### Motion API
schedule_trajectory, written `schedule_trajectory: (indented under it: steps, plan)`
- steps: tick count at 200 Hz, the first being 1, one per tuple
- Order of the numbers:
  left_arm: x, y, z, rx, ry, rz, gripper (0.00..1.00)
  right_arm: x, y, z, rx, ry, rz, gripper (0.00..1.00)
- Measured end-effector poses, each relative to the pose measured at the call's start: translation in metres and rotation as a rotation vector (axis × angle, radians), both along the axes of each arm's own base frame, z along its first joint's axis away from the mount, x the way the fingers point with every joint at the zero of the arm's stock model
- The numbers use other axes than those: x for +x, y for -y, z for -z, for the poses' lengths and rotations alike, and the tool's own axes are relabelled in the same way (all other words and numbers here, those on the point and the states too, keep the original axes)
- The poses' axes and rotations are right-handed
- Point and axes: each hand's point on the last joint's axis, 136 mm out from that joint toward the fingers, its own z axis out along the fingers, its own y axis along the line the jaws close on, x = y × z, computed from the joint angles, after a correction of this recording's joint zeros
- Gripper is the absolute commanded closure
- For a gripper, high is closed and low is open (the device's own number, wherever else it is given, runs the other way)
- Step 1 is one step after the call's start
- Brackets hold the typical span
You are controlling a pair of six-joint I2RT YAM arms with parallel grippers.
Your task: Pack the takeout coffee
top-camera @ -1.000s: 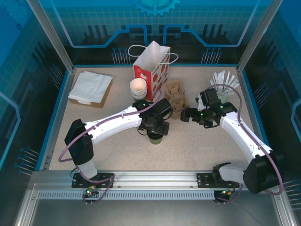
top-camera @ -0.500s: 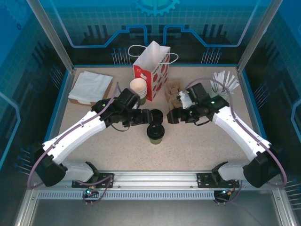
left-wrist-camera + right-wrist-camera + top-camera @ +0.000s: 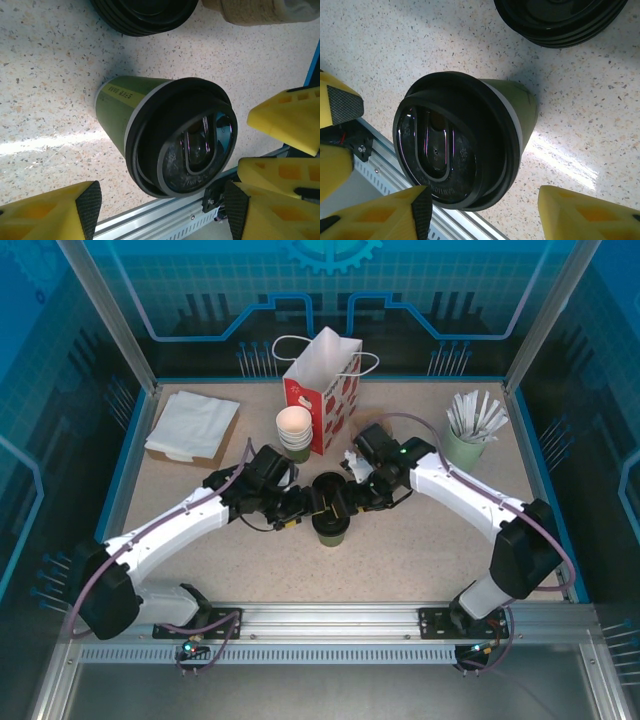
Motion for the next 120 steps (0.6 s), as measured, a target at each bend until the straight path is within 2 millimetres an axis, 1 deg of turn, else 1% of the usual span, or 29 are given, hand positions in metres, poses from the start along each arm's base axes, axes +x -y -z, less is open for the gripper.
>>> schedule_trajectory:
  steps: [20,62,120]
  plan:
    - [0.0,0.002,0.009,0.008,-0.019,0.004,0.36,0.003,0.0,0.003,-0.014,-0.003,0.006,0.44]
    - [-0.006,-0.002,0.032,0.043,-0.076,0.006,0.39,0.004,0.001,0.014,-0.04,-0.029,0.014,0.48]
    - [-0.006,0.0,0.032,0.032,-0.075,0.012,0.41,0.004,0.001,0.016,-0.051,-0.045,0.017,0.56]
